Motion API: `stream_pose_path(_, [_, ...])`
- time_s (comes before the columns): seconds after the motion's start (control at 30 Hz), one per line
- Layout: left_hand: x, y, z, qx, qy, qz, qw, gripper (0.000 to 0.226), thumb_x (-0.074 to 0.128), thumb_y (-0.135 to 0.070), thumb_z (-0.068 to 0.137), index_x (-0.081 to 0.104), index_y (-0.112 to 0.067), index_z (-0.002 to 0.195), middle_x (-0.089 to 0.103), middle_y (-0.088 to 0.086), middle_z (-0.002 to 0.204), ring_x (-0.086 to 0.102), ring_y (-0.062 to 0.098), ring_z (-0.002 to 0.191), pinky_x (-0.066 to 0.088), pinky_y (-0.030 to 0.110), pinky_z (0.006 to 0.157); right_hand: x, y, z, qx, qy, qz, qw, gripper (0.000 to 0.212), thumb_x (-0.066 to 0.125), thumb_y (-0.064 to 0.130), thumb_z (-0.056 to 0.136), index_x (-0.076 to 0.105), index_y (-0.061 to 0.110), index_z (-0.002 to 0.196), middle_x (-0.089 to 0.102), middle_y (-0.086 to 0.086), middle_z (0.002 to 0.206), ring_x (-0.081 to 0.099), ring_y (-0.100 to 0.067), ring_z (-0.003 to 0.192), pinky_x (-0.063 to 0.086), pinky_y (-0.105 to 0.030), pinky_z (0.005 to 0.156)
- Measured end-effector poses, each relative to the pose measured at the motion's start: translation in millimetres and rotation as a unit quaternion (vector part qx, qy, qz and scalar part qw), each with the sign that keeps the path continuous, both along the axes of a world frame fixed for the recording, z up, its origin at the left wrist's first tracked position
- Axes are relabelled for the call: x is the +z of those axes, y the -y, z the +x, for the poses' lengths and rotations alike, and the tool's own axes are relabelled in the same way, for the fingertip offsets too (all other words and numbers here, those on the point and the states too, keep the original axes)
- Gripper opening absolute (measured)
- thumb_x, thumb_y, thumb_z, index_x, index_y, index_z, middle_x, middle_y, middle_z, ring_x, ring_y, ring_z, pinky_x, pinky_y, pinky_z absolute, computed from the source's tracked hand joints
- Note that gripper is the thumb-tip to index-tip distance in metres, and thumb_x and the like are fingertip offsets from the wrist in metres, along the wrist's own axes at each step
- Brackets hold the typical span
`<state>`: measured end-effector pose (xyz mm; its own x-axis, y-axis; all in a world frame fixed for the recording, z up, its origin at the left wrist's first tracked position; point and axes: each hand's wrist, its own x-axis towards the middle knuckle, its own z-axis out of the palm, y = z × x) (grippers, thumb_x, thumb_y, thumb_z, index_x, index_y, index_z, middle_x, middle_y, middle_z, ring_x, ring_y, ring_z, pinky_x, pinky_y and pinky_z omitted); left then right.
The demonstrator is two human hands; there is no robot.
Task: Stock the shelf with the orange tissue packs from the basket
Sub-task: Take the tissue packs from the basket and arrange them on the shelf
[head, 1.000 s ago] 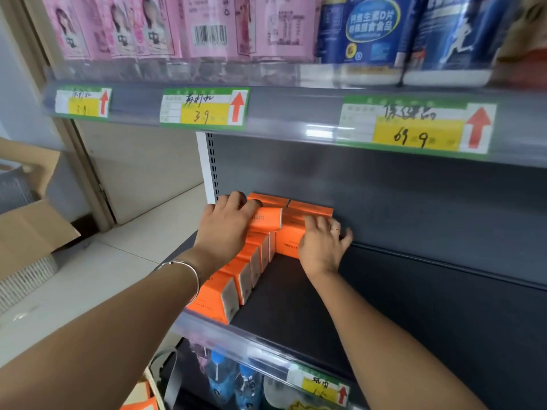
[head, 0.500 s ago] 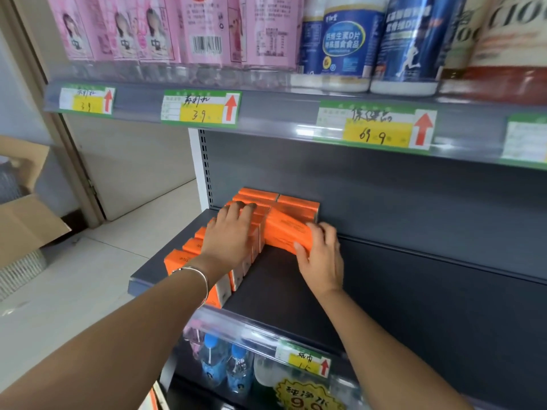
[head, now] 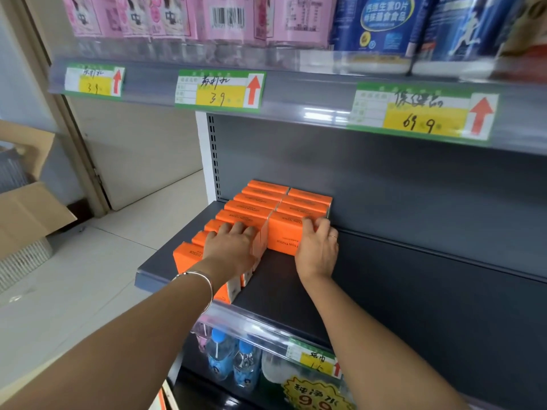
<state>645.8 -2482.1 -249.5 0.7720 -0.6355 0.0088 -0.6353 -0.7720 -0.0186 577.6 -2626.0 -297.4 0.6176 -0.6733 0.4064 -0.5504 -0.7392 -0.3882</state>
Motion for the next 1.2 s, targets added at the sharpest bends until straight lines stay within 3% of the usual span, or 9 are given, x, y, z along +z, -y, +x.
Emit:
stream_pose_path(0.13, [4.0,-5.9,-4.0,-0.01,-0.023,-0.009,1.0,0.063,0.05,-0.04,0.091,0.022,-0.03,0.147,0.028,-0.002,0.151,0.025,0.026,0.139,0.025,0.044,0.11,10.9,-5.0,-8.1,-0.002,-0.066,-0.049,0.997,0.056,0.059,0.012,0.085,0.042,0.023,0.137,0.039,-0.004,0.138,0.032,-0.029,0.132,0.024,-0.05,0.109])
stream_pose_path(0.2, [6.3,-14.8,-6.8,-0.022,-0.019,-0.05,0.998,0.056,0.047,-0.038,0.092,0.028,-0.029,0.144,0.034,-0.002,0.148,0.031,0.026,0.136,0.026,0.045,0.108,18.2,-11.5,-11.1,0.028,-0.076,-0.054,0.995,0.053,0.056,0.018,0.089,0.04,0.024,0.139,0.039,-0.003,0.139,0.03,-0.028,0.134,0.025,-0.048,0.109])
stream_pose_path(0.47, [17.5,-118.1,-9.4,-0.005,0.066,-0.132,0.989,0.036,0.042,-0.04,0.096,0.048,-0.029,0.13,0.057,-0.003,0.125,0.048,0.024,0.12,0.035,0.035,0.097,43.2,-88.5,-4.6,0.236,-0.02,-0.105,0.966,0.033,0.047,0.027,0.097,0.053,0.019,0.129,0.054,-0.006,0.124,0.049,-0.029,0.116,0.045,-0.041,0.091])
stream_pose_path(0.7, [-12.3,-247.9,-14.9,0.068,0.101,-0.074,0.99,0.028,0.047,-0.034,0.094,0.056,-0.023,0.118,0.063,0.0,0.116,0.053,0.026,0.113,0.036,0.034,0.092,30.0,-201.1,9.2,0.395,0.028,-0.241,0.886,0.023,0.048,0.028,0.08,0.068,0.017,0.085,0.063,-0.003,0.077,0.062,-0.027,0.072,0.052,-0.033,0.057])
stream_pose_path(0.77, [-30.0,-282.3,-18.4,0.101,0.095,-0.043,0.989,0.029,0.049,-0.035,0.094,0.057,-0.022,0.117,0.064,0.0,0.116,0.054,0.025,0.113,0.036,0.033,0.091,14.5,-228.4,10.5,0.429,0.001,-0.256,0.866,0.009,0.066,0.025,0.074,0.065,0.017,0.076,0.061,-0.001,0.073,0.061,-0.025,0.068,0.05,-0.031,0.053])
stream_pose_path(0.83, [-49.0,-310.2,-23.3,0.134,0.081,-0.017,0.987,0.03,0.05,-0.037,0.093,0.056,-0.023,0.119,0.064,-0.002,0.117,0.054,0.023,0.114,0.038,0.032,0.091,-0.8,-250.9,9.8,0.464,-0.05,-0.252,0.848,0.014,0.074,0.024,0.071,0.064,0.016,0.075,0.062,-0.001,0.073,0.061,-0.025,0.069,0.049,-0.031,0.054])
stream_pose_path(0.97, [-88.7,-345.4,-31.6,0.178,0.008,0.035,0.983,0.034,0.046,-0.04,0.093,0.05,-0.028,0.125,0.061,-0.007,0.119,0.051,0.018,0.117,0.038,0.033,0.094,-33.1,-280.7,11.0,0.494,-0.226,-0.19,0.818,0.027,0.051,0.027,0.091,0.057,0.017,0.116,0.059,-0.007,0.112,0.055,-0.03,0.107,0.045,-0.04,0.082])
stream_pose_path(1.07, [-121.8,-359.7,-38.2,0.185,-0.06,0.066,0.979,0.035,0.044,-0.04,0.093,0.048,-0.03,0.127,0.058,-0.006,0.124,0.051,0.019,0.119,0.039,0.035,0.097,-60.4,-289.8,13.6,0.495,-0.339,-0.174,0.781,0.034,0.044,0.028,0.094,0.051,0.02,0.126,0.055,-0.009,0.123,0.051,-0.032,0.116,0.042,-0.042,0.089])
stream_pose_path(1.2, [-165.7,-368.7,-42.9,0.201,-0.142,0.06,0.967,0.042,0.047,-0.036,0.092,0.043,-0.031,0.133,0.052,-0.004,0.133,0.047,0.019,0.126,0.039,0.036,0.101,-98.2,-290.7,20.3,0.506,-0.415,-0.147,0.742,0.037,0.046,0.028,0.096,0.045,0.021,0.132,0.051,-0.008,0.13,0.047,-0.031,0.122,0.041,-0.044,0.093])
